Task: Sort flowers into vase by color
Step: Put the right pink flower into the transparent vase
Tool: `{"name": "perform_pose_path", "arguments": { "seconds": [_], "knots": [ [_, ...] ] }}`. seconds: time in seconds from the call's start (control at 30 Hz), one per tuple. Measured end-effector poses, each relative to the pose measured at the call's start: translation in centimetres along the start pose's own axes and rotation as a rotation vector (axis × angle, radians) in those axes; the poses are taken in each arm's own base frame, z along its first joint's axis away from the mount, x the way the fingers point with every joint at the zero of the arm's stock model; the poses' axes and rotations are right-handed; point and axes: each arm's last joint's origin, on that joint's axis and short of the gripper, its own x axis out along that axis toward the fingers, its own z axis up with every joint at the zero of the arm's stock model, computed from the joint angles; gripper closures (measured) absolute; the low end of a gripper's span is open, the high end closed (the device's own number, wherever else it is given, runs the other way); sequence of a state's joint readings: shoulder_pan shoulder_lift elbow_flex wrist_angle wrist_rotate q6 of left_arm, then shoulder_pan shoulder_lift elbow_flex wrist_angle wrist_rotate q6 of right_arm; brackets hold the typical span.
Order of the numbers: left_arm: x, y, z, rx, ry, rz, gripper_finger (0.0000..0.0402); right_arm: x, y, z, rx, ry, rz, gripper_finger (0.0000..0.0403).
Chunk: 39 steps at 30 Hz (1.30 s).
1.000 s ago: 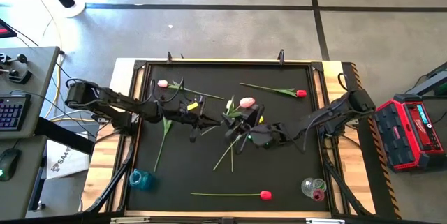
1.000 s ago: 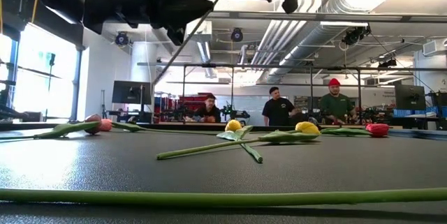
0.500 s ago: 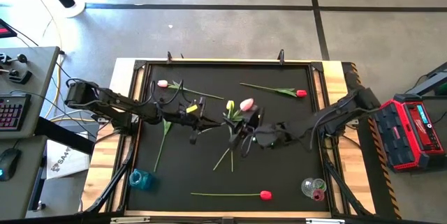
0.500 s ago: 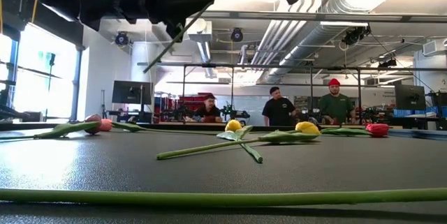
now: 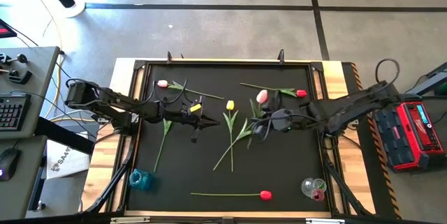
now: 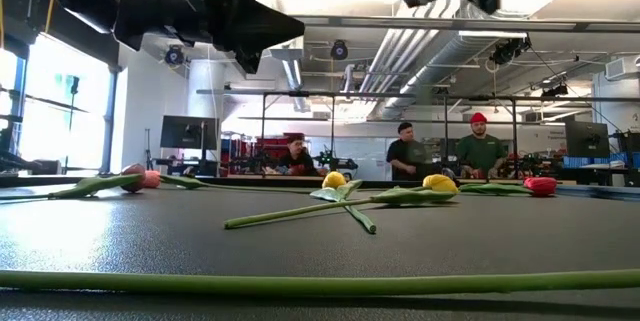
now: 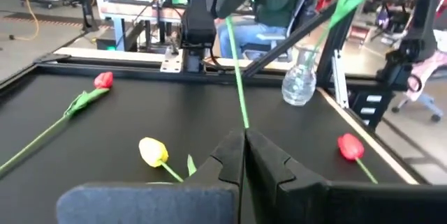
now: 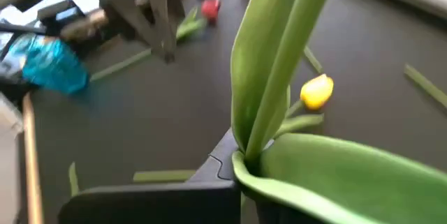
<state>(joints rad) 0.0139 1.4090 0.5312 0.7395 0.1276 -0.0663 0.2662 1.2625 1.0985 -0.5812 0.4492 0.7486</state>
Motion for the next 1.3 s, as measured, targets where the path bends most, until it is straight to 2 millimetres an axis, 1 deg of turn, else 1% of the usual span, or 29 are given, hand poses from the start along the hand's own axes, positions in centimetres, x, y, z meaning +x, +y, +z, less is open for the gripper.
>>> {"name": "perform_pose_path", "arguments": {
  "seconds": [0.17, 0.37, 0.63, 0.93, 1.03, 1.17, 1.3],
  "knots": [
    [0.0, 0.0, 0.0, 0.059, 0.002, 0.011, 0.0401, -2.5, -1.2, -0.2, 0.045, 0.102, 0.054, 0.0402],
    [0.0, 0.1, -0.1, 0.060, 0.006, 0.038, 0.0401, -4.5, -2.1, -1.0, 0.061, 0.195, 0.064, 0.0402],
    [0.0, 0.2, -0.2, 0.068, 0.023, 0.066, 0.0401, -7.3, -1.9, -2.5, 0.074, 0.289, 0.154, 0.0402],
    [0.0, 0.2, -0.4, 0.083, 0.041, 0.067, 0.0401, -9.5, -1.0, -3.8, -0.008, 0.350, 0.263, 0.0402],
    [0.0, 0.3, -0.4, 0.085, 0.040, 0.069, 0.0401, -10.8, -0.8, -3.3, -0.002, 0.361, 0.281, 0.0402],
    [0.0, 0.5, -0.4, 0.083, 0.039, 0.076, 0.0401, -13.4, -0.8, -1.8, 0.002, 0.370, 0.303, 0.0402],
    [0.0, 0.6, -0.4, 0.080, 0.039, 0.082, 0.0401, -16.0, -1.4, -0.7, -0.007, 0.348, 0.268, 0.0402]
  ]
}}
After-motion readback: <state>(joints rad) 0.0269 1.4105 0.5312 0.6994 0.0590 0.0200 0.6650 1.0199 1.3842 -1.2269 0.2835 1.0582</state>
